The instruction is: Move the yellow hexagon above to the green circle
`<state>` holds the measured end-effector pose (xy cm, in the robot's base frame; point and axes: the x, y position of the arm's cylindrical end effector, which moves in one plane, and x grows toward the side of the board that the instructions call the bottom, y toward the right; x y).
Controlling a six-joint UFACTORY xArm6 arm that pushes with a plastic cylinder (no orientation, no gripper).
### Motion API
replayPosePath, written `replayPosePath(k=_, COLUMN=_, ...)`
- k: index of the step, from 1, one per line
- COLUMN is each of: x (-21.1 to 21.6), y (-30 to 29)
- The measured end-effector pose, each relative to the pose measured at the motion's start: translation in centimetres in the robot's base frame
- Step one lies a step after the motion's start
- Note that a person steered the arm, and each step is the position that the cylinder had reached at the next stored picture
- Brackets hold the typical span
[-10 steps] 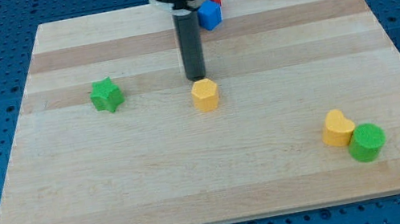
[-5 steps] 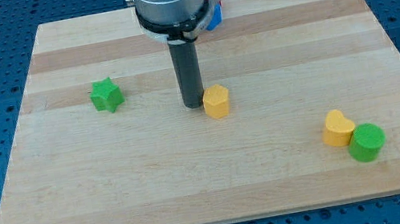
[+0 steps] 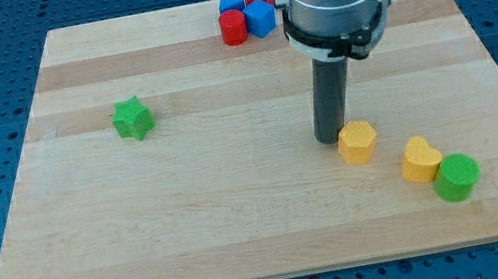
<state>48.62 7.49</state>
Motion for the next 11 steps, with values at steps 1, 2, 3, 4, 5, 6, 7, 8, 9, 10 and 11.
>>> replayPosePath(k=1, x=1.8, y=-0.6)
replayPosePath(k=2, x=2.9, y=-1.4)
replayPosePath(k=3, x=3.3, y=-1.3)
replayPosePath(k=4, x=3.3, y=-0.2)
replayPosePath(k=5, x=3.0, y=1.3)
replayPosePath(k=6, x=2.4, y=2.3)
replayPosePath(k=7, x=1.4, y=3.2)
replayPosePath(k=8, x=0.7, y=4.1)
replayPosePath(k=9, x=0.4, y=5.3)
replayPosePath(k=10, x=-0.2, y=6.4)
replayPosePath(k=11, x=-1.3, y=7.3)
